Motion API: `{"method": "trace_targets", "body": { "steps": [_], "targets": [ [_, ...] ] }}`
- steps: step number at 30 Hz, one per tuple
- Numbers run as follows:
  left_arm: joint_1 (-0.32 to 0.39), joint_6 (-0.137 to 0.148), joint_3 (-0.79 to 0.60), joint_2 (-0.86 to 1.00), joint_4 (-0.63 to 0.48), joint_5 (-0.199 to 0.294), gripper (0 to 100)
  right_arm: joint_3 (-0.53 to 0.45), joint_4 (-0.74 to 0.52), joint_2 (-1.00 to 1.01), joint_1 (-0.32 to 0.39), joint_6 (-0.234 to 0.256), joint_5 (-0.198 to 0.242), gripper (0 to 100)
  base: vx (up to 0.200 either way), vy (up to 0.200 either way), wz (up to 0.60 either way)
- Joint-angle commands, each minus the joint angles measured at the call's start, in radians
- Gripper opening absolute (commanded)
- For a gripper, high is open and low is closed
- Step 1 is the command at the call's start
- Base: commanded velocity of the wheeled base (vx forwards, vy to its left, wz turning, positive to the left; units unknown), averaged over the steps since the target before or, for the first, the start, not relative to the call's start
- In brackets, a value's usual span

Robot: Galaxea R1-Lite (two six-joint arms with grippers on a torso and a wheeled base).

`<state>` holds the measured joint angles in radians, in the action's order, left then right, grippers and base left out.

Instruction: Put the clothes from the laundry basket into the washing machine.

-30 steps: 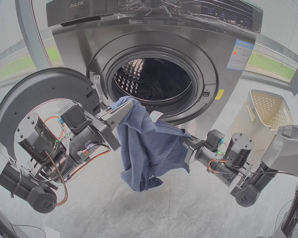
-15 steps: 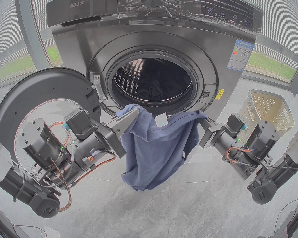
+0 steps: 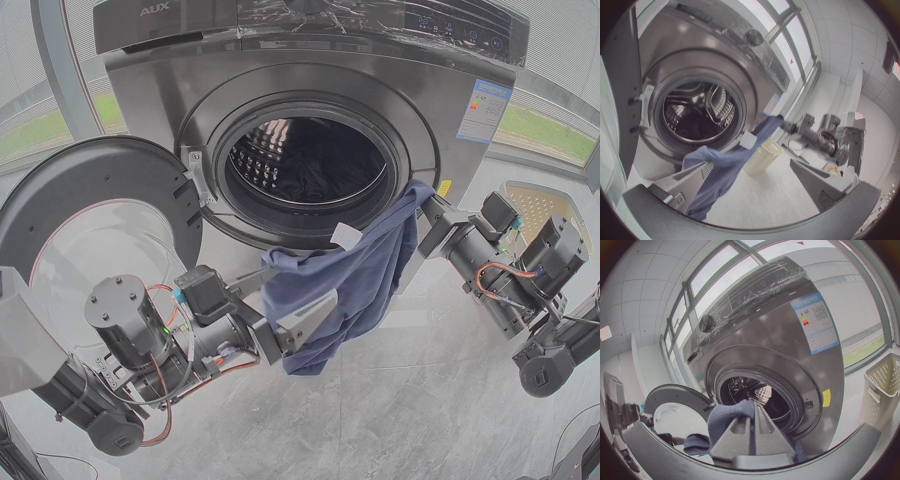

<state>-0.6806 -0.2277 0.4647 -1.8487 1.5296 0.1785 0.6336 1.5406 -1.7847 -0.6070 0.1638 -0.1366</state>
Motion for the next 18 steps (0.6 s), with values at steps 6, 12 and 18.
{"method": "trace_targets", "body": {
  "steps": [6, 12, 18],
  "targets": [
    [0.007, 0.007, -0.037, -0.141, 0.017, -0.002, 100, 0.014, 0.001, 0.030, -0.002, 0.000, 0.002, 0, 0.000, 0.000, 0.00],
    [0.035, 0.011, 0.000, -0.205, 0.017, -0.005, 100, 0.005, 0.001, 0.028, -0.004, 0.000, 0.002, 0, 0.000, 0.000, 0.00],
    [0.095, 0.022, 0.081, -0.282, 0.017, -0.004, 100, -0.043, 0.001, 0.048, -0.011, 0.000, 0.014, 0, 0.000, 0.000, 0.00]
  ]
}}
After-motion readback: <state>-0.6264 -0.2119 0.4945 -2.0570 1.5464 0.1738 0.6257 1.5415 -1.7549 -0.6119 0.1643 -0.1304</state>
